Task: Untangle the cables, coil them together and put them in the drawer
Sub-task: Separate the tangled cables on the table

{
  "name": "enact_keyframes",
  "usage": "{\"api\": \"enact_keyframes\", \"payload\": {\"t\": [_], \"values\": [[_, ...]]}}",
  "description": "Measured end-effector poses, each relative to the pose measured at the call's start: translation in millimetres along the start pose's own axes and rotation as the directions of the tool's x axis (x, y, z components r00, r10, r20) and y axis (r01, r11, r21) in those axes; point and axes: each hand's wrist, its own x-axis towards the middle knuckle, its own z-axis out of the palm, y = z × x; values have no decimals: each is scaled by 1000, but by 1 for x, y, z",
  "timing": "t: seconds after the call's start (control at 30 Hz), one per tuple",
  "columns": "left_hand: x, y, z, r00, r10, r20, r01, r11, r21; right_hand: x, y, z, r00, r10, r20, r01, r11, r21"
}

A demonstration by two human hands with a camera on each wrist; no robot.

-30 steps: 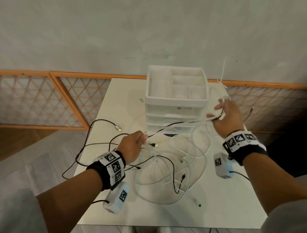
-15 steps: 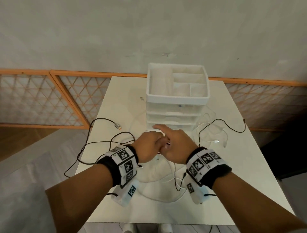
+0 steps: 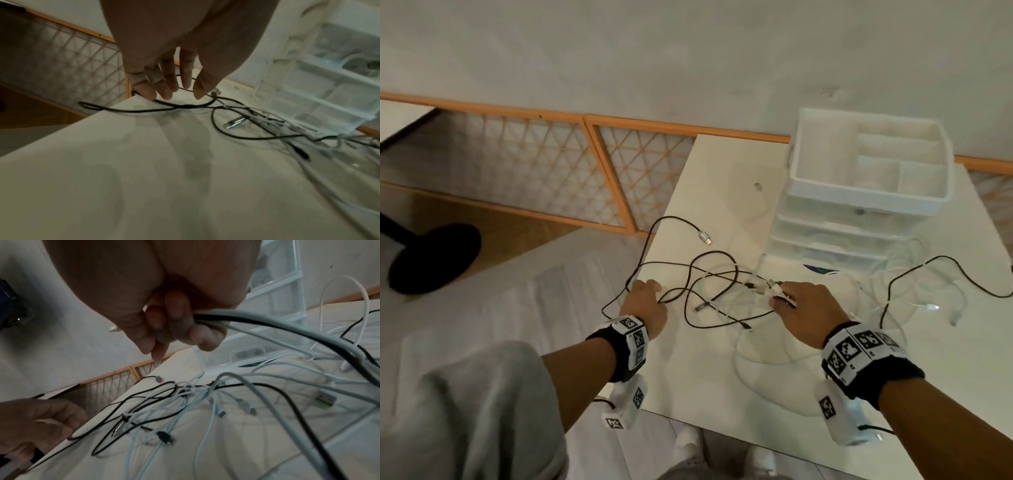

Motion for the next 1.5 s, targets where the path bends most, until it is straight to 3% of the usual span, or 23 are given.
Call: {"api": "enact_keyframes", "payload": {"t": [0.13, 0.3, 0.53, 0.63, 0.73, 0.87, 0.97, 1.03, 1.1, 1.2, 1.3, 1.4, 1.43, 1.5], "values": [[7, -17, 8, 998, 35, 61, -39, 997, 71, 4, -12, 16, 1000, 9, 19, -8, 999, -34], [14, -18, 6, 993, 113, 35, -117, 980, 160, 1, -17, 22, 998, 54, 23, -53, 998, -25], [16, -19, 3, 971, 142, 190, -201, 918, 341, -4, -13, 7, 998, 56, -10, -56, 998, -19], [10, 4, -7, 953, 287, 98, -302, 874, 381, -8, -13, -5, 998, 43, -43, -41, 998, 46], [2, 52, -30, 881, 473, -12, -461, 864, 200, -12, -16, -23, 989, 16, -144, 2, 993, 121], [-19, 124, -57, 691, 712, -125, -710, 701, 64, -17, -38, -55, 885, -127, -449, 275, 919, 282], [-41, 168, -64, 567, 802, -189, -817, 577, -8, -21, -45, -72, 880, -174, -442, 349, 868, 354], [-49, 182, -63, 574, 800, -177, -818, 569, -79, -24, -36, -79, 893, -153, -423, 301, 902, 308], [-48, 181, -57, 635, 765, -107, -773, 627, -100, -30, -17, -88, 877, -101, -469, 223, 951, 213], [-34, 157, -49, 763, 646, -7, -643, 759, -105, -39, 33, -103, 807, 92, -583, 29, 981, 194], [-23, 127, -46, 830, 551, 83, -552, 834, -13, -51, 89, -113, 723, 344, -599, -219, 937, 272], [-21, 119, -49, 824, 555, 115, -563, 825, 47, -62, 113, -111, 716, 503, -484, -460, 862, 214], [-24, 124, -50, 807, 581, 107, -589, 806, 55, -65, 113, -113, 721, 509, -470, -476, 857, 198], [-33, 144, -53, 752, 652, 91, -659, 743, 119, -66, 101, -123, 736, 435, -519, -384, 899, 208]]}}
